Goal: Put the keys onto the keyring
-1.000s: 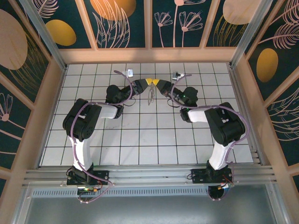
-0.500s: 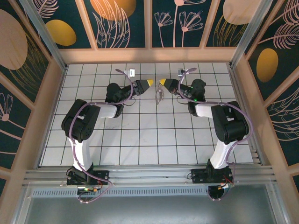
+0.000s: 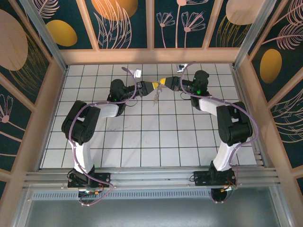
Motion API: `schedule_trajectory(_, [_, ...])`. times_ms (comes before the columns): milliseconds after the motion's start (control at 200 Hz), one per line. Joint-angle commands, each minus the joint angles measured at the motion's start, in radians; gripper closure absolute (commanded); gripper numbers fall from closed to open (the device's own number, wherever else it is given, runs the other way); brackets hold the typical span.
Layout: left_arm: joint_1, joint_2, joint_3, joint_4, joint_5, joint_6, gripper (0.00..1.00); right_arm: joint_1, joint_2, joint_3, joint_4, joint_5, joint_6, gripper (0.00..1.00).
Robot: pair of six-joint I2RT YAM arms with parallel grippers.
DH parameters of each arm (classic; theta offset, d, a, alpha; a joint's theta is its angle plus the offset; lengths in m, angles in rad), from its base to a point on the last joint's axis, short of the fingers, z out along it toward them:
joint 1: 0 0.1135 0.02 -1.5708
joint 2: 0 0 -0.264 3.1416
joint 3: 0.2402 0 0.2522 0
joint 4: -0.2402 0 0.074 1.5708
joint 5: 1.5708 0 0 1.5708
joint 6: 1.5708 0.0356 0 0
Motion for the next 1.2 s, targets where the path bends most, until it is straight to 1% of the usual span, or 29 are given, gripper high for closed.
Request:
schedule_trajectory(0, [0.007,-0.008,0.027,0.002,0.029,0.027,0.66,-0.005,0.021,0.04,-0.024,-0.066,-0.052,1.0])
schedule_trajectory(421, [0.007,0.002,0.027,0.036,0.031,0.002,0.67,0.0,0.019,0.042,-0.028,-0.094,-0.059,1.0])
schedule_trajectory(766, [0.007,0.02,0.032,0.068,0.064,-0.024,0.77,0.002,0.025,0.056,-0.012,-0.092,-0.046,1.0])
schedule_trajectory(907, [0.007,0.024,0.035,0.07,0.068,-0.03,0.78,0.004,0.025,0.058,-0.009,-0.097,-0.044,1.0])
schedule_trajectory(1017, [0.007,0.029,0.037,0.069,0.068,-0.03,0.77,0.011,0.026,0.059,-0.009,-0.097,-0.044,1.0])
schedule_trajectory(1137, [0.007,0.028,0.037,0.073,0.066,-0.033,0.78,0.017,0.028,0.063,-0.013,-0.099,-0.05,1.0])
schedule_trajectory(1192, [0.007,0.029,0.036,0.074,0.067,-0.034,0.8,0.019,0.029,0.065,-0.017,-0.099,-0.052,1.0])
